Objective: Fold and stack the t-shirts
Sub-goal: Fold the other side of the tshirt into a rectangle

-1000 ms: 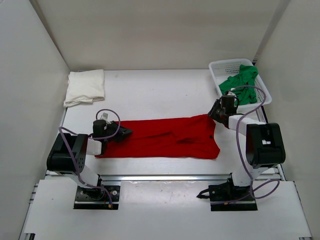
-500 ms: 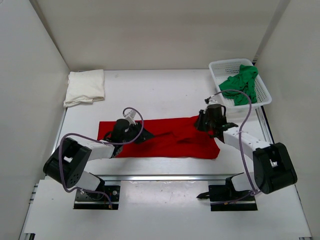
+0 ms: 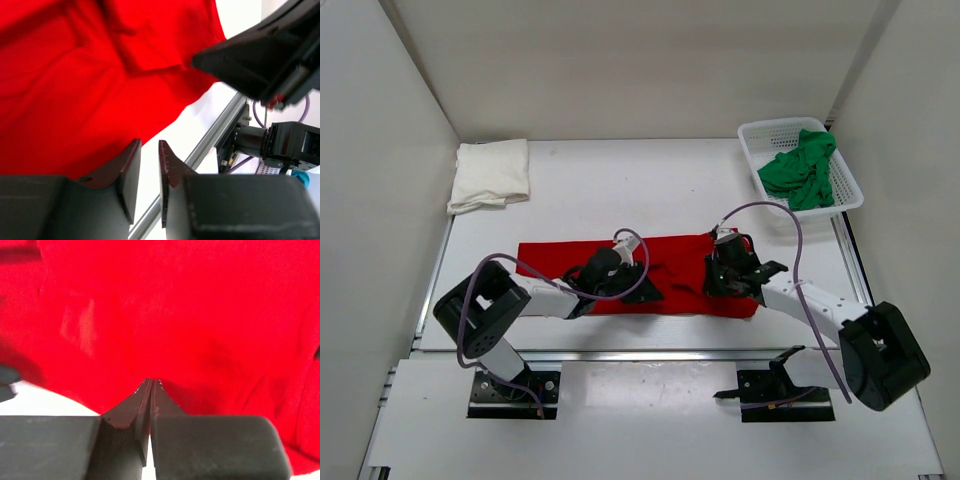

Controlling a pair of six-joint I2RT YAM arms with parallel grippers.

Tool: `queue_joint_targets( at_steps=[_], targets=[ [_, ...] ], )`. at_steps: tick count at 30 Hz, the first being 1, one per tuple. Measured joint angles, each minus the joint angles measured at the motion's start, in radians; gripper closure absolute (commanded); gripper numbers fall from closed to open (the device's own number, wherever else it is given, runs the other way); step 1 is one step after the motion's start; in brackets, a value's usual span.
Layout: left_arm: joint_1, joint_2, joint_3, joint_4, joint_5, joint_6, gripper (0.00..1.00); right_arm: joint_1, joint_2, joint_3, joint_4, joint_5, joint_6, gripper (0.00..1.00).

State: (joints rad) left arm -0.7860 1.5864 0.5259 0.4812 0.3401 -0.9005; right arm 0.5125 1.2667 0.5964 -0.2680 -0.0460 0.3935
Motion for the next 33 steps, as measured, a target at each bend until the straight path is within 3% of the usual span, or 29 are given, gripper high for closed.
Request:
queue_joint_targets(
  at_steps=[7,16,22,24,26,33],
  targets=[
    [-0.043,0.093,0.065,0.050,-0.053,-0.068,0.60,0.013,-0.079,-0.070,-0.056,-0.003,0.029,0.96],
    [-0.049,0.156,0.100,0.098,-0.147,-0.156,0.48,-0.072,-0.165,-0.079,-0.023,-0.025,0.032,0.96],
    [-0.051,0.236,0.222,0.066,-0.176,-0.161,0.54,-0.133,-0.139,-0.086,0.054,-0.069,0.037,0.97],
    [-0.049,0.254,0.226,0.067,-0.176,-0.172,0.66,-0.135,-0.127,-0.088,0.067,-0.076,0.040,0.97],
    [-0.047,0.276,0.227,0.065,-0.175,-0.178,0.72,-0.136,-0.116,-0.092,0.085,-0.083,0.044,0.96],
    [-0.043,0.285,0.221,0.072,-0.170,-0.189,0.56,-0.163,-0.077,-0.128,0.142,-0.099,0.050,0.96]
  ],
)
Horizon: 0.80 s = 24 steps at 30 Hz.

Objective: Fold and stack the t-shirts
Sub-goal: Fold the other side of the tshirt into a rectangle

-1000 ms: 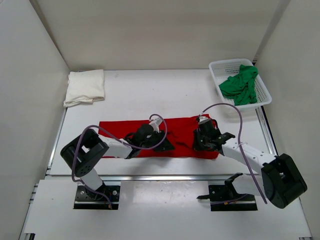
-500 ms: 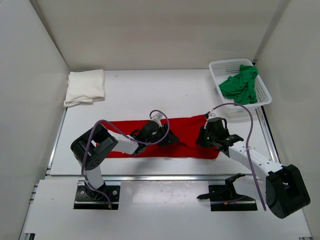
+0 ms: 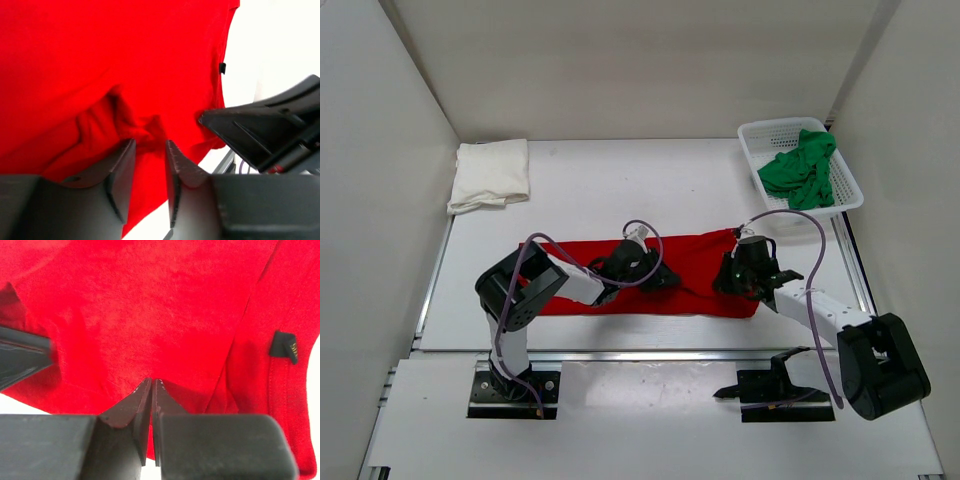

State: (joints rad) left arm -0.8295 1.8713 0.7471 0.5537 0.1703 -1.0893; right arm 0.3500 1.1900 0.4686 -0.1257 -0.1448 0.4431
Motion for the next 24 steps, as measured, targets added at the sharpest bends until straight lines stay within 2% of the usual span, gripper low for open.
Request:
queue_joint_targets(
  at_steps=[2,6,16,18,19,21,24],
  targets=[
    [0.004,-0.026,-0.024,-0.005,-0.003,0.002,0.56,-0.005,0.010,-0.009,0.010,-0.004,0.001,0.96],
    [0.016,-0.047,-0.038,-0.035,-0.014,0.014,0.62,-0.005,0.016,-0.018,0.024,-0.014,0.002,0.96],
    [0.013,-0.024,0.009,-0.074,-0.021,0.027,0.53,-0.003,0.016,-0.026,0.063,-0.030,0.005,0.97],
    [0.011,-0.019,0.016,-0.073,-0.018,0.026,0.54,-0.003,0.016,-0.033,0.068,-0.032,0.006,0.97],
    [0.009,-0.014,0.021,-0.071,-0.017,0.026,0.61,-0.003,0.016,-0.038,0.072,-0.033,0.006,0.97],
    [0.003,-0.009,0.025,-0.070,-0.018,0.020,0.80,-0.003,0.016,-0.045,0.073,-0.034,0.008,0.97],
    [-0.002,-0.008,0.025,-0.074,-0.013,0.018,0.90,-0.005,0.016,-0.058,0.082,-0.034,0.010,0.97]
  ],
)
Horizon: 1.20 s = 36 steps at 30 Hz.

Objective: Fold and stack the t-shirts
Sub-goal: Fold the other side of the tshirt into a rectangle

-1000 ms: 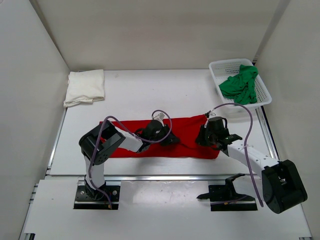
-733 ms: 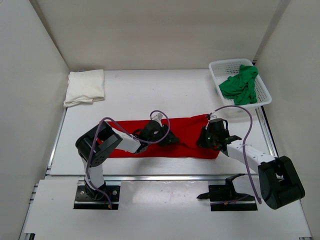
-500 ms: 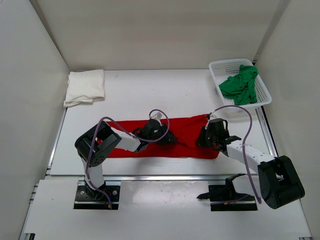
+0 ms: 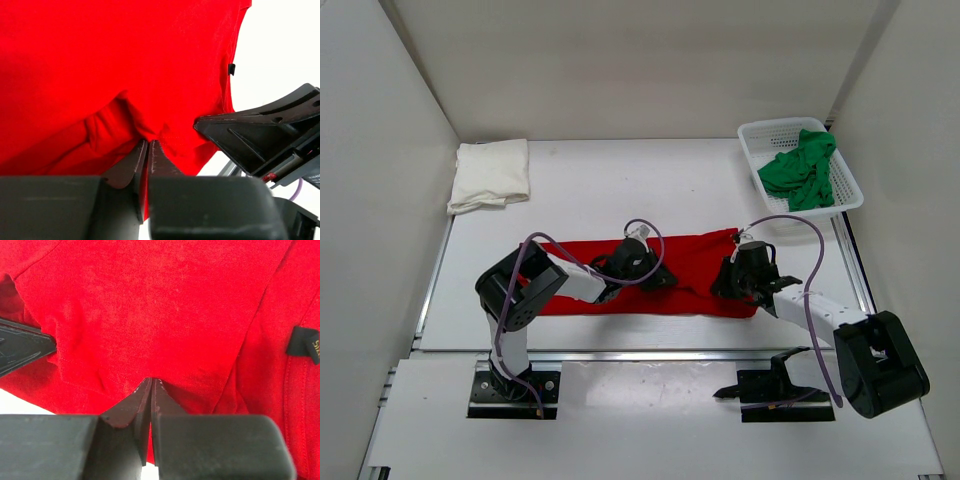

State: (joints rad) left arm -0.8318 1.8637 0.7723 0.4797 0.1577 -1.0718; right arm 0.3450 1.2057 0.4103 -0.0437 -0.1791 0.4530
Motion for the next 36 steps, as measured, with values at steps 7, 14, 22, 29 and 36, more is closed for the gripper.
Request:
queue_joint_targets(
  at_steps=[7,14,22,29,36],
  targets=[
    [-0.003,-0.006,0.000,-0.019,0.008,0.005,0.99,-0.001,0.000,-0.006,0.009,0.011,0.000,0.98],
    [0.008,-0.079,-0.048,-0.013,0.036,-0.003,0.99,-0.018,-0.024,-0.021,0.014,0.024,0.000,0.98],
    [0.025,-0.087,-0.122,0.008,0.075,-0.016,0.69,-0.021,-0.056,-0.035,-0.001,0.039,0.000,0.98],
    [0.061,-0.108,-0.169,0.027,0.131,-0.013,0.62,-0.021,-0.098,-0.025,-0.064,0.041,0.000,0.97],
    [0.126,-0.252,-0.179,-0.052,0.150,0.071,0.64,-0.021,-0.082,0.116,-0.068,0.023,-0.002,0.97]
  ],
)
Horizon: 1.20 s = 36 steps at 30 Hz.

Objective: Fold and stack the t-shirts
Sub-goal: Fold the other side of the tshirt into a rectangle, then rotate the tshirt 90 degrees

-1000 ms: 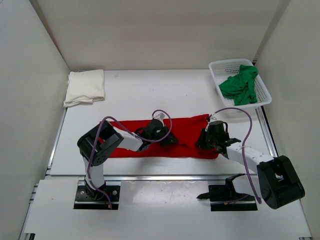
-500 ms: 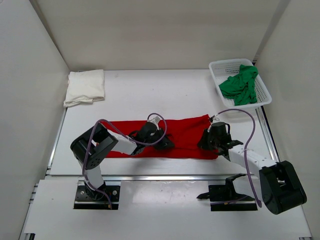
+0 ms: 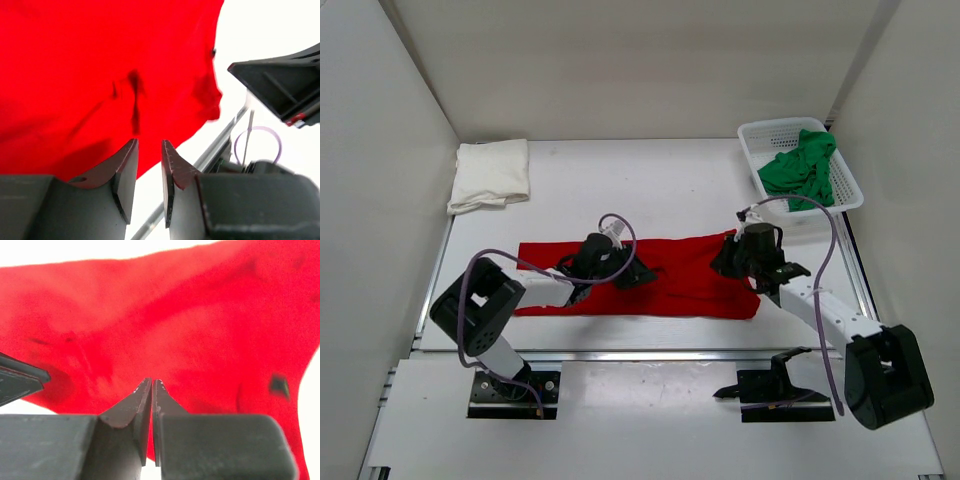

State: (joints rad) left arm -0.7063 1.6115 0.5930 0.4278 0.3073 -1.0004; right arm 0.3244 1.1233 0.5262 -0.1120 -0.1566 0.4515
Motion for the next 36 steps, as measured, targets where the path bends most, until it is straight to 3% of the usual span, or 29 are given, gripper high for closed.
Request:
queue_joint_targets(
  at_steps=[7,12,20,24,29,36],
  targets=[
    [0.223,0.001,0.035,0.000,0.027,0.040,0.64,-0.098,0.270,0.105,0.219,-0.075,0.016,1.00],
    [0.400,0.052,-0.046,0.064,0.046,0.022,0.65,-0.188,0.456,0.137,0.287,-0.089,0.031,1.00],
    [0.557,0.084,-0.211,0.262,0.146,-0.094,0.67,-0.220,0.475,0.164,0.254,-0.074,0.041,1.00],
    [0.561,0.039,-0.206,0.216,0.147,-0.092,0.63,-0.146,0.396,0.189,0.198,-0.035,0.032,0.99],
    [0.442,-0.148,-0.126,0.073,0.097,0.003,0.60,-0.013,0.296,0.163,0.213,-0.021,0.040,0.99],
    [0.298,-0.240,-0.069,-0.008,0.127,0.141,0.57,0.027,0.569,0.269,0.174,-0.078,0.051,1.00]
  ],
)
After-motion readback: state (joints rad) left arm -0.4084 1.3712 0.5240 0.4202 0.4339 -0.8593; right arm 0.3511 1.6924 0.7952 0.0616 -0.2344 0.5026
